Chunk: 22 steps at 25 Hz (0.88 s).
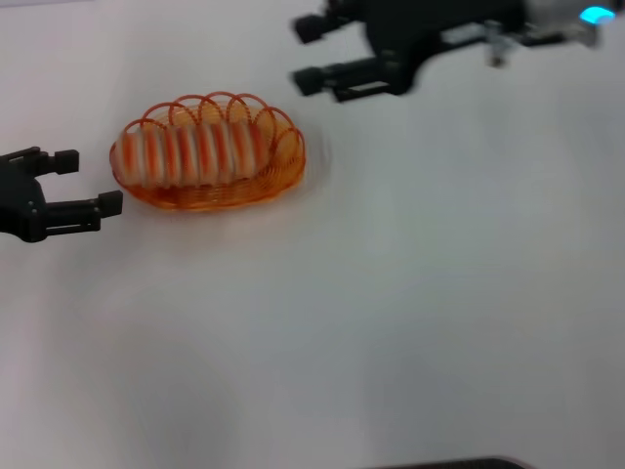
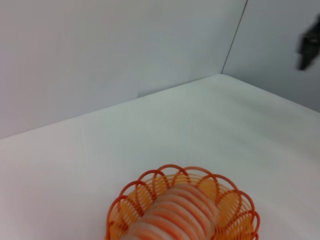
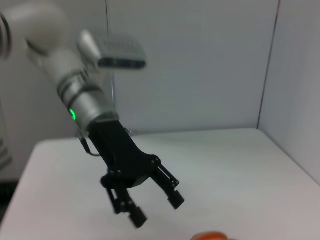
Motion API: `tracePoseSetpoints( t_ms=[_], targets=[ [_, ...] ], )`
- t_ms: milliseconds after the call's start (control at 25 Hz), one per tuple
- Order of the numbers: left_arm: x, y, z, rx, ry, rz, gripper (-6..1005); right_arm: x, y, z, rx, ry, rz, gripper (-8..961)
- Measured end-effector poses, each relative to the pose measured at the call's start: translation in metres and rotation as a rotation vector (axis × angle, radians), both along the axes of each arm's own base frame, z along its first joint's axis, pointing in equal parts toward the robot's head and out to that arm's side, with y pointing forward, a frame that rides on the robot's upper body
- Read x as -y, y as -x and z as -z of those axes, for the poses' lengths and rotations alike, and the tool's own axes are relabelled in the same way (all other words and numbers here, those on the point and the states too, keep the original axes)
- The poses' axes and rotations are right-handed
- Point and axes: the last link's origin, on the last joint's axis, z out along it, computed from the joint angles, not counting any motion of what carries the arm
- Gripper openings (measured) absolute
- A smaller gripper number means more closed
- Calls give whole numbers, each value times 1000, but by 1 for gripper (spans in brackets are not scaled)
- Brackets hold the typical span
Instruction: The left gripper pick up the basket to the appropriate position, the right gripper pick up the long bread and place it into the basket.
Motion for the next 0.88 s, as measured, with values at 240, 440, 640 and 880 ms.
tracePoseSetpoints(
  t_ms=[240,440,640,880],
  targets=[
    [-5,-3,2,-13,-1,16,900,48,-90,-32,-116,-24,197,568],
    [-6,-3,8,-19,-3,32,900,85,-141,-37,-141,-60,340,568],
    [-7,-4,10,-17,0,34,900,103,-156,-36,-158,-83,374,568],
    [-7,-5,13,-18,10,39,900,107,-159,-34,-160,-80,378,568]
  ],
)
